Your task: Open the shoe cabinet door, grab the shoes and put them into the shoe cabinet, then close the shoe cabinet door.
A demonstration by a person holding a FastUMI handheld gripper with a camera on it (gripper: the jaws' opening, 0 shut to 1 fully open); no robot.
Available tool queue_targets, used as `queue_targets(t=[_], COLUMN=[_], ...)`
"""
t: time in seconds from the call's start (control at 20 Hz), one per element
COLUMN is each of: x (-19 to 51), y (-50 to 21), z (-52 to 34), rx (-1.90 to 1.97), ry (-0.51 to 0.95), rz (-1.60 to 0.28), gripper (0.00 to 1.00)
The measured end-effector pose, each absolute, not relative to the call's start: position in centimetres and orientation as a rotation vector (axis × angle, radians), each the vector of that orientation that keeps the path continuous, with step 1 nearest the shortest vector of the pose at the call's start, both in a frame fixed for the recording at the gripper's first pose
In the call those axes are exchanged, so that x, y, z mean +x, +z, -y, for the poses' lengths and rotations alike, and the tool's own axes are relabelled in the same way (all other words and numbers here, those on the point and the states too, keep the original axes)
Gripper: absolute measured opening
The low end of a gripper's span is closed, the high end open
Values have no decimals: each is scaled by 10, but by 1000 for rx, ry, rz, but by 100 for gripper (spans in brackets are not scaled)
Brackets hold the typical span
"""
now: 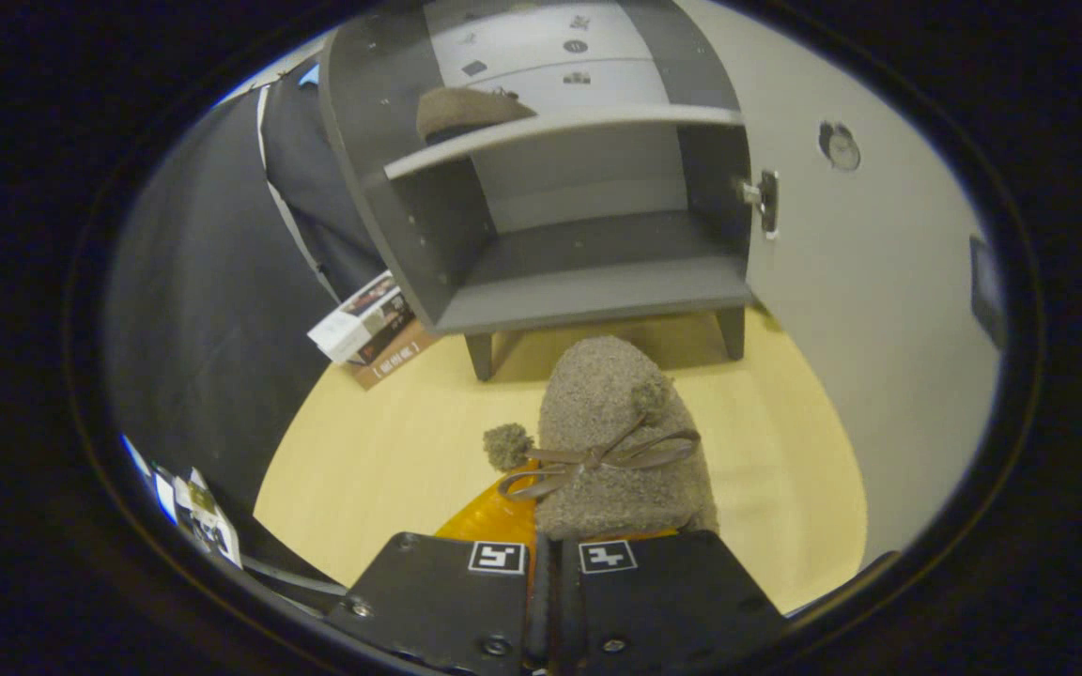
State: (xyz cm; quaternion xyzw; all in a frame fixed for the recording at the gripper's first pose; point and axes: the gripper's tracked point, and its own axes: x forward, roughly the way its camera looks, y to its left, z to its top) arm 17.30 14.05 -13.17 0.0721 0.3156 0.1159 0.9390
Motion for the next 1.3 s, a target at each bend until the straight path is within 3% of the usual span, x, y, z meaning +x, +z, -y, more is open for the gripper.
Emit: queue_targets(t=[0.3,0.55,0.95,1.3], x=[156,182,282,391], y=[-17,65,174,194], z=[-120,-129,-134,-134], rx=[104,53,14,3], ry=[243,225,186,148], rz=[-471,-331,-173,-176], gripper=[7,7,7,7])
